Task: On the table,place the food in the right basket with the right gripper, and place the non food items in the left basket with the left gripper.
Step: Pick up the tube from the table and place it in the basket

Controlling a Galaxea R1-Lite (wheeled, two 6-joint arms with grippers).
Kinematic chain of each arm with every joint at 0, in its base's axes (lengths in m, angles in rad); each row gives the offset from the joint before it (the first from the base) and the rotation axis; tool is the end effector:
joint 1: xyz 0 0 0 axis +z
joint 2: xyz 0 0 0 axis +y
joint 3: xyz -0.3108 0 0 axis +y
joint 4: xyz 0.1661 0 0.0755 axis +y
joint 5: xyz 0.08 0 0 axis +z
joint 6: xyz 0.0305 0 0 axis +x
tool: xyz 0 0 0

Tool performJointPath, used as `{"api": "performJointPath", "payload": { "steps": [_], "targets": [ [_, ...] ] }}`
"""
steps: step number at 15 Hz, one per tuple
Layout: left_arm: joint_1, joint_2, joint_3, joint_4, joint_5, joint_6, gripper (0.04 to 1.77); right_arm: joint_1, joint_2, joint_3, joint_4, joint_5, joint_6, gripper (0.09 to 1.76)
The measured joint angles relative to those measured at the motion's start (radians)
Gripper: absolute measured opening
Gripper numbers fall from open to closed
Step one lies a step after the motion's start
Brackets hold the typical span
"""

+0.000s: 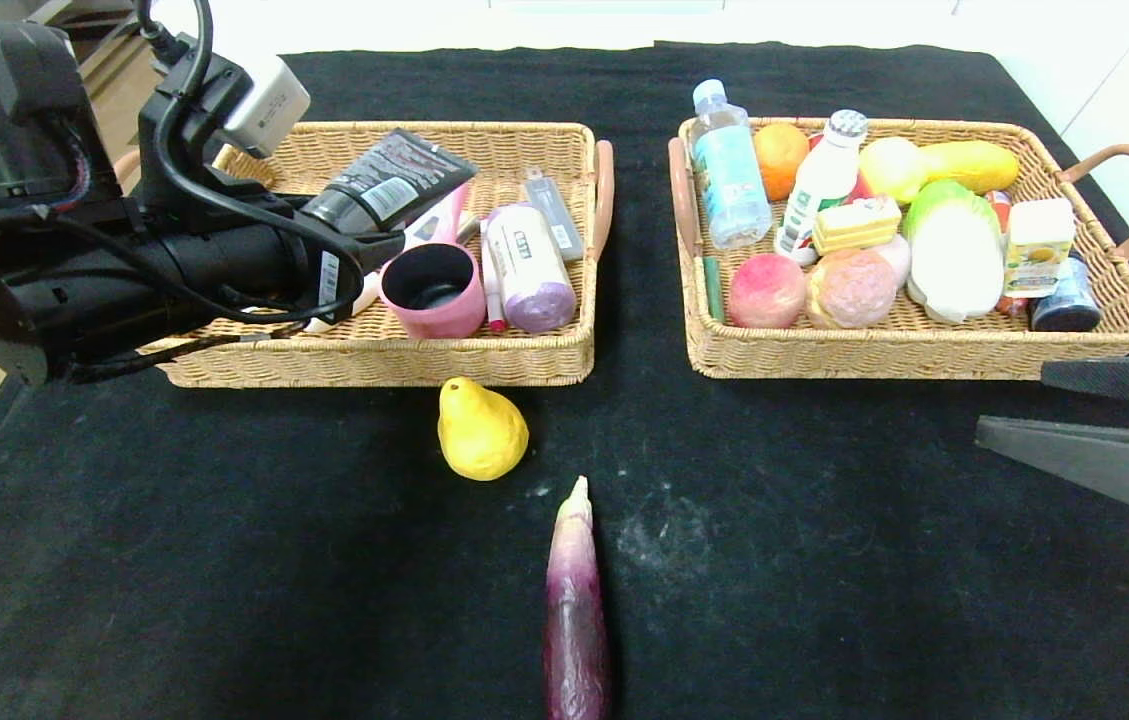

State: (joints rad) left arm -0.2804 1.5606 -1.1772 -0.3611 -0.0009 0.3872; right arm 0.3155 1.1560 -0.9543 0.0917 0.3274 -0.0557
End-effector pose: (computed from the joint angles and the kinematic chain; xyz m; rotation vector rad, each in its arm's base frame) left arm 0.2783 -0.0802 0.3162 0.3877 -0.0326 -0.2821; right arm 0.1460 0.0580 0.2936 -0.0516 0.2806 0.6464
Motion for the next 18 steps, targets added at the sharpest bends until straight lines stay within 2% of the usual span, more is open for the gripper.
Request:
{"api": "performJointPath", "payload": {
  "steps": [5, 10, 13, 18],
  "targets": [
    [0.106, 0.048, -0.061, 0.039, -0.056, -0.019, 0.88, 0.001, 0.005, 0.002, 0.0, 0.0, 0.0, 1.71],
    [0.179, 0.096, -0.114, 0.046, -0.094, -0.046, 0.88, 0.001, 0.011, 0.003, 0.0, 0.0, 0.0, 1.71],
    [0.198, 0.113, -0.124, 0.043, -0.097, -0.058, 0.88, 0.0, 0.011, 0.004, 0.0, 0.0, 0.0, 1.71],
    [0.201, 0.118, -0.126, 0.043, -0.097, -0.059, 1.26, 0.0, 0.011, 0.003, 0.0, 0.0, 0.0, 1.71]
  ]
}}
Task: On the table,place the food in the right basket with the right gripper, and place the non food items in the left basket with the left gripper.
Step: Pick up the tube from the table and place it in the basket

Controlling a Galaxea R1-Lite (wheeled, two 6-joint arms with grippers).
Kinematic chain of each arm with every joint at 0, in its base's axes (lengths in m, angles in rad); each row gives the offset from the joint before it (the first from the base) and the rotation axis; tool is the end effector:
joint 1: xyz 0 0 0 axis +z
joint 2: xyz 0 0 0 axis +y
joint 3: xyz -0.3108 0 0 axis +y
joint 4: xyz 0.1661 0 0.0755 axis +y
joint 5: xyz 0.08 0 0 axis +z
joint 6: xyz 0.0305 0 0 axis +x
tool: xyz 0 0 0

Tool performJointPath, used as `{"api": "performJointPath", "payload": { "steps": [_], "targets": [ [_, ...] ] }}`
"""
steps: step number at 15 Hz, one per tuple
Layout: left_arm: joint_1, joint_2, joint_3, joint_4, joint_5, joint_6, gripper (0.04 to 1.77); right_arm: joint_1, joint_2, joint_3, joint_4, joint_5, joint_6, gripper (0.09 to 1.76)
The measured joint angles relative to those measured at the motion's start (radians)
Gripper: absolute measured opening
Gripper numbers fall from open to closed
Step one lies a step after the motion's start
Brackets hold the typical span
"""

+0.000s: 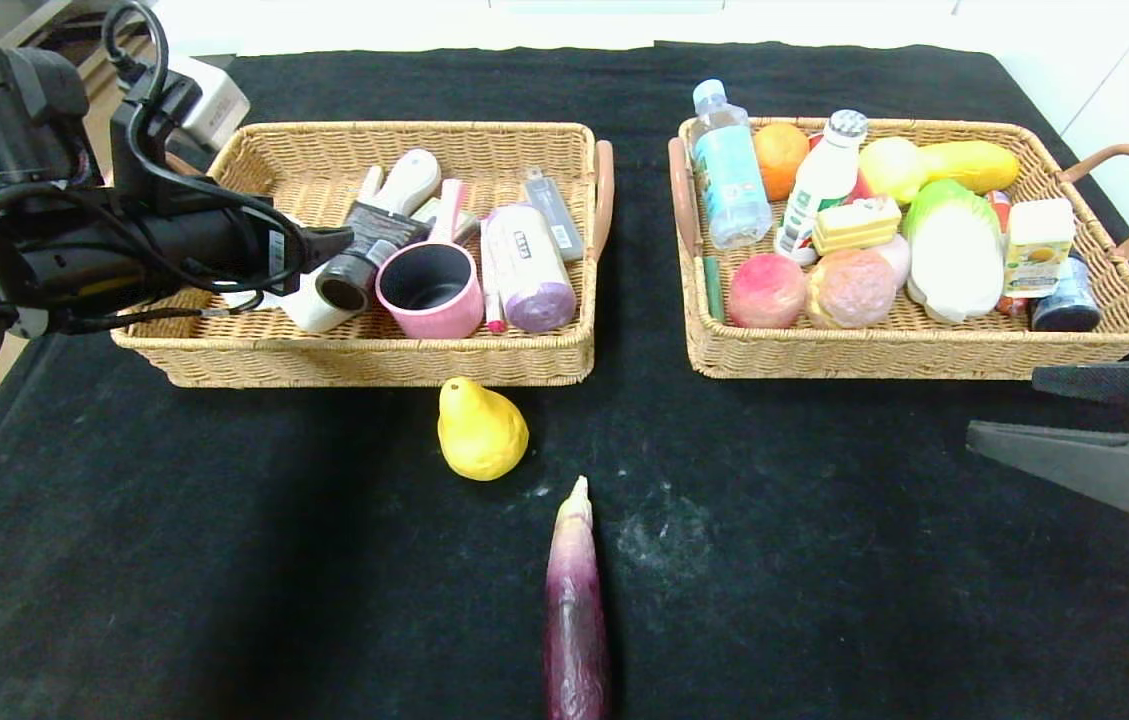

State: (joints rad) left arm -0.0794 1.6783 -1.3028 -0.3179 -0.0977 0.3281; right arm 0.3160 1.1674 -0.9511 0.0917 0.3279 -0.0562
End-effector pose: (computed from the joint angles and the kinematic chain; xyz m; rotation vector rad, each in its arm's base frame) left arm 0.3245 -0.0288 0.3120 0.3266 0.0281 -0.1849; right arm 0.1492 0.0591 0.2909 -0.0519 0.2953 0.6474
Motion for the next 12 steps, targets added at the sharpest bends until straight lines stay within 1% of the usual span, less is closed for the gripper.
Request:
{"api": "performJointPath", "payload": {
  "steps": [4, 8, 9, 10, 12],
  "targets": [
    [0.0, -0.002, 0.002, 0.001, 0.001, 0.0, 1.44, 0.0, 0.0, 0.0, 0.0, 0.0, 0.0, 1.71],
    [-0.01, -0.021, 0.014, 0.009, 0.009, -0.004, 1.55, 0.001, 0.0, 0.0, 0.0, 0.0, 0.0, 1.71],
    [-0.017, -0.029, 0.015, 0.027, 0.016, -0.009, 1.57, 0.001, 0.0, 0.0, 0.0, 0.0, 0.0, 1.71],
    [-0.022, -0.039, 0.013, 0.073, 0.019, -0.019, 1.59, 0.001, -0.001, 0.0, 0.0, 0.0, 0.0, 1.71],
    [-0.039, -0.069, -0.007, 0.168, 0.028, -0.072, 1.61, 0.001, -0.003, 0.0, 0.0, 0.0, 0.0, 1.71]
  ]
}}
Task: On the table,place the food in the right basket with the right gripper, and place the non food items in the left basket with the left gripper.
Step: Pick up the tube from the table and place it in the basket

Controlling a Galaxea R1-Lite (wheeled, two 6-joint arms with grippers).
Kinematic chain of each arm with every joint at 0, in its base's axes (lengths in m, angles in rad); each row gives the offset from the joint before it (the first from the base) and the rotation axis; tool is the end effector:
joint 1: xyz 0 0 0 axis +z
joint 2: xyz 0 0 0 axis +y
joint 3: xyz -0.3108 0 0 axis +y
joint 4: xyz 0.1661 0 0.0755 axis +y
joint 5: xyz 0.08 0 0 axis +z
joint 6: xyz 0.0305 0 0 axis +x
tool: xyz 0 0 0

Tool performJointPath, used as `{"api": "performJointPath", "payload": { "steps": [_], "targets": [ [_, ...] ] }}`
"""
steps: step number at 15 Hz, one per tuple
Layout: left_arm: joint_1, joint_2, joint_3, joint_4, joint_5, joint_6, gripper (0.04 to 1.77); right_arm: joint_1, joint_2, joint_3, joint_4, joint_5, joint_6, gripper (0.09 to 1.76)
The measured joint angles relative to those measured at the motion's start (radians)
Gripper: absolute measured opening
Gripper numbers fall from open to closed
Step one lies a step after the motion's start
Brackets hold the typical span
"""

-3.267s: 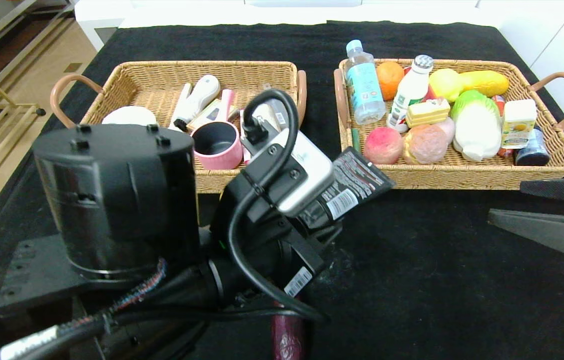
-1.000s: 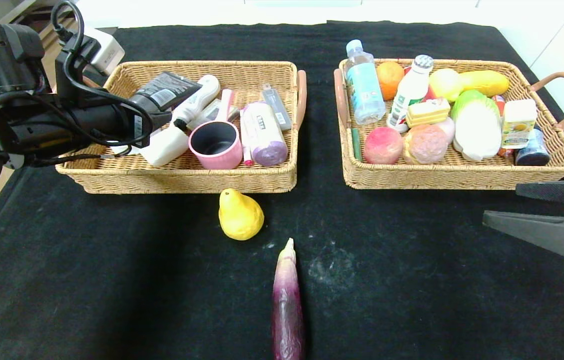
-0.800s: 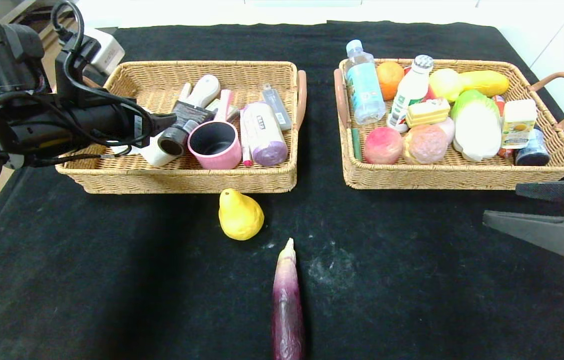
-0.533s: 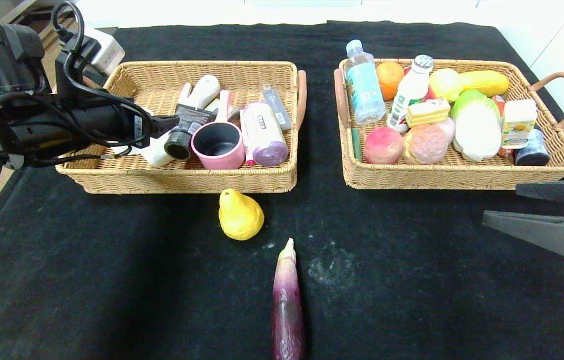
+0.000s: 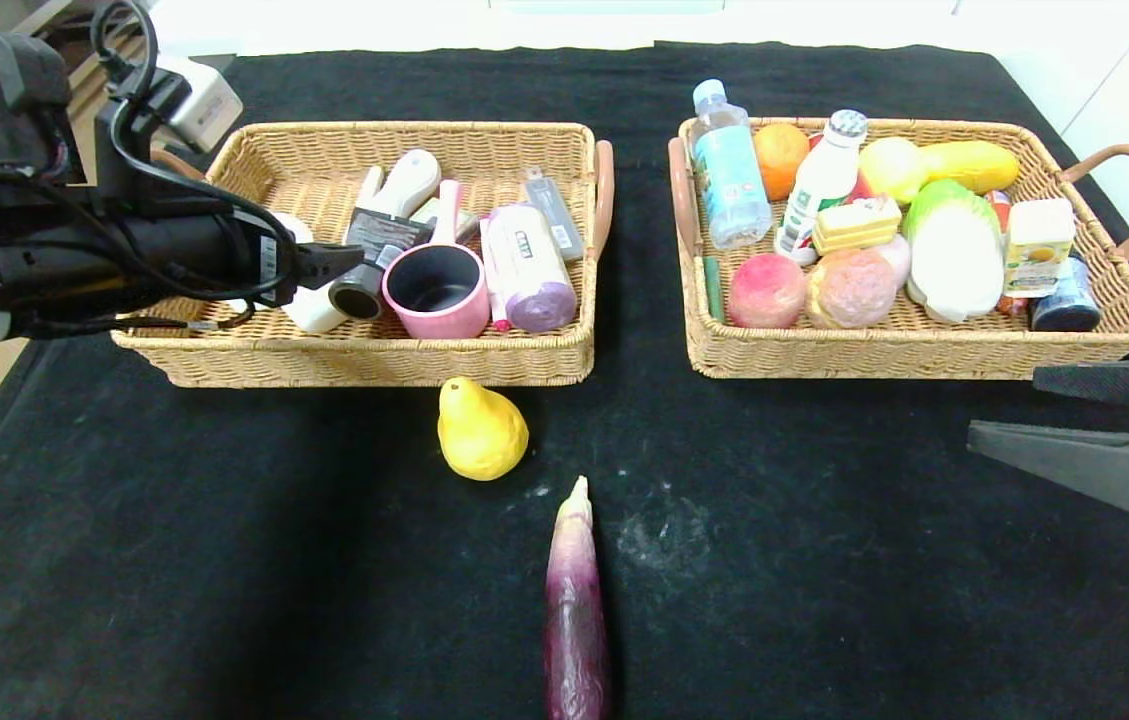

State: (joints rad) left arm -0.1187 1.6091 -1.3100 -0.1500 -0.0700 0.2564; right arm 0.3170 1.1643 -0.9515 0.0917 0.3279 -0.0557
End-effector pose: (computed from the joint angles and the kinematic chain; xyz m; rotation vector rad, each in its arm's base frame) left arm 0.2997 -0.0379 0.3174 0.2588 0.1243 -0.2065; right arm 0.1483 0.0590 0.2915 -0.0516 0.2919 0.6483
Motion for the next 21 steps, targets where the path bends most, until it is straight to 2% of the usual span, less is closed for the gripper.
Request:
{"api": "performJointPath", "payload": {
  "steps": [2, 7, 13, 16, 21],
  "targets": [
    [-0.03, -0.034, -0.032, 0.096, 0.025, -0.037, 1.64, 0.0, -0.002, 0.0, 0.0, 0.0, 0.001, 1.71],
    [-0.138, -0.106, -0.068, 0.252, 0.129, -0.051, 1.67, 0.0, -0.006, 0.0, 0.0, 0.0, 0.001, 1.71],
    [-0.262, -0.135, -0.121, 0.51, 0.144, -0.197, 1.69, 0.0, -0.007, 0.0, 0.0, 0.0, 0.001, 1.71],
    [-0.312, -0.129, -0.134, 0.563, 0.145, -0.251, 1.7, 0.0, -0.007, 0.0, 0.0, 0.0, 0.001, 1.71],
    [-0.371, -0.086, -0.136, 0.627, 0.196, -0.321, 1.7, 0.0, -0.007, 0.0, 0.0, 0.0, 0.0, 1.71]
  ]
}}
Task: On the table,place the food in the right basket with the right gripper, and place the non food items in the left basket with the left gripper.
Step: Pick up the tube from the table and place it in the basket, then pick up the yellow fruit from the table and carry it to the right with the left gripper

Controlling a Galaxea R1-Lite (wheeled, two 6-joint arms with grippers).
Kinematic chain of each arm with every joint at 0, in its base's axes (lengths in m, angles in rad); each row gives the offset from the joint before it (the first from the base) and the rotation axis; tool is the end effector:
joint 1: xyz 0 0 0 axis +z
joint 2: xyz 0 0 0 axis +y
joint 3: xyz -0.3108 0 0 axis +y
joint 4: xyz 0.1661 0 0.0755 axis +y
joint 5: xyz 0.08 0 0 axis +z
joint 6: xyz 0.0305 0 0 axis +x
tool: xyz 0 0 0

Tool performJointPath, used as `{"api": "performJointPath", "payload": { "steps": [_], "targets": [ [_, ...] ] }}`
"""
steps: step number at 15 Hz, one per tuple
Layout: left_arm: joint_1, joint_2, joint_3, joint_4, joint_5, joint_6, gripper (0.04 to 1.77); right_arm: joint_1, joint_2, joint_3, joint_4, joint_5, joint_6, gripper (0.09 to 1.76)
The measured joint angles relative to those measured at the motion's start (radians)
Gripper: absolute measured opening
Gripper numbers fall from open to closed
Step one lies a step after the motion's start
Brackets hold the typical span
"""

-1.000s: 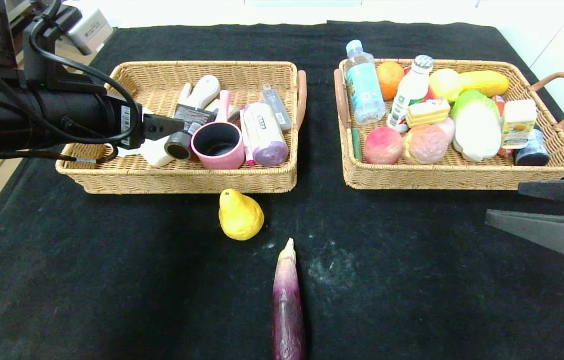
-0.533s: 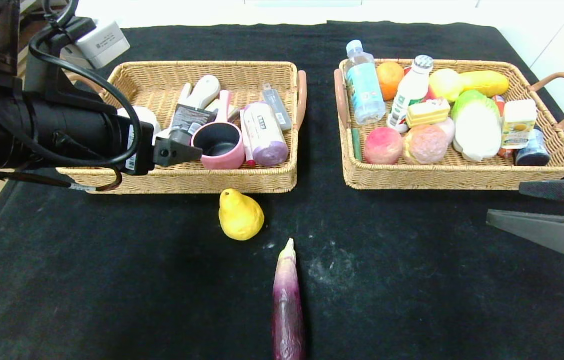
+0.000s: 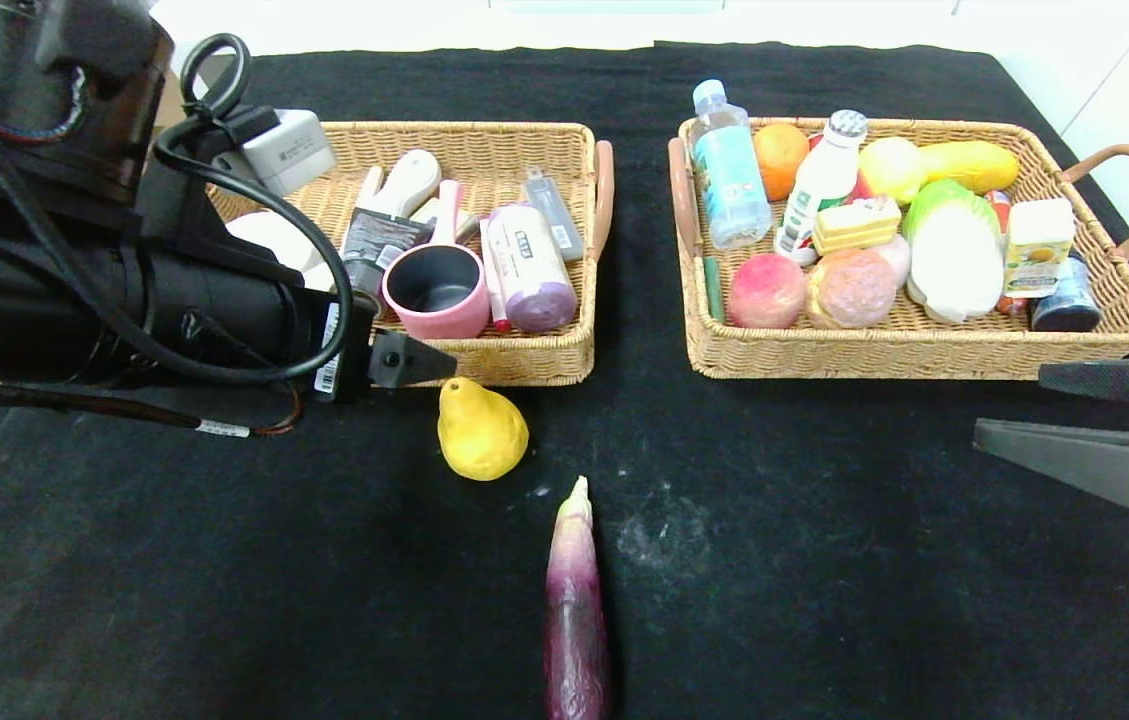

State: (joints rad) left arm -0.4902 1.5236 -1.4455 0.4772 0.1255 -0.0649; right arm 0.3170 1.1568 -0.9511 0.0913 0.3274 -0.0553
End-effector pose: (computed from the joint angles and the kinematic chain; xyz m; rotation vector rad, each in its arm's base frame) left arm 0.2228 -0.1146 0.3146 0.1065 0.5429 -0.3375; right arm 0.1462 0.0583 0.2927 -0.0514 0.2844 0.6478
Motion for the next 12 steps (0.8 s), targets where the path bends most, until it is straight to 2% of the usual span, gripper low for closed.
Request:
{"api": "performJointPath", "payload": {
  "steps": [4, 12],
  "targets": [
    [-0.029, 0.049, -0.002, 0.046, 0.003, -0.038, 1.71, 0.0, 0.0, 0.0, 0.0, 0.0, 0.0, 1.71],
    [-0.075, 0.131, -0.001, 0.038, 0.016, -0.07, 1.71, -0.001, 0.0, -0.001, 0.0, 0.0, 0.0, 1.71]
  ]
}}
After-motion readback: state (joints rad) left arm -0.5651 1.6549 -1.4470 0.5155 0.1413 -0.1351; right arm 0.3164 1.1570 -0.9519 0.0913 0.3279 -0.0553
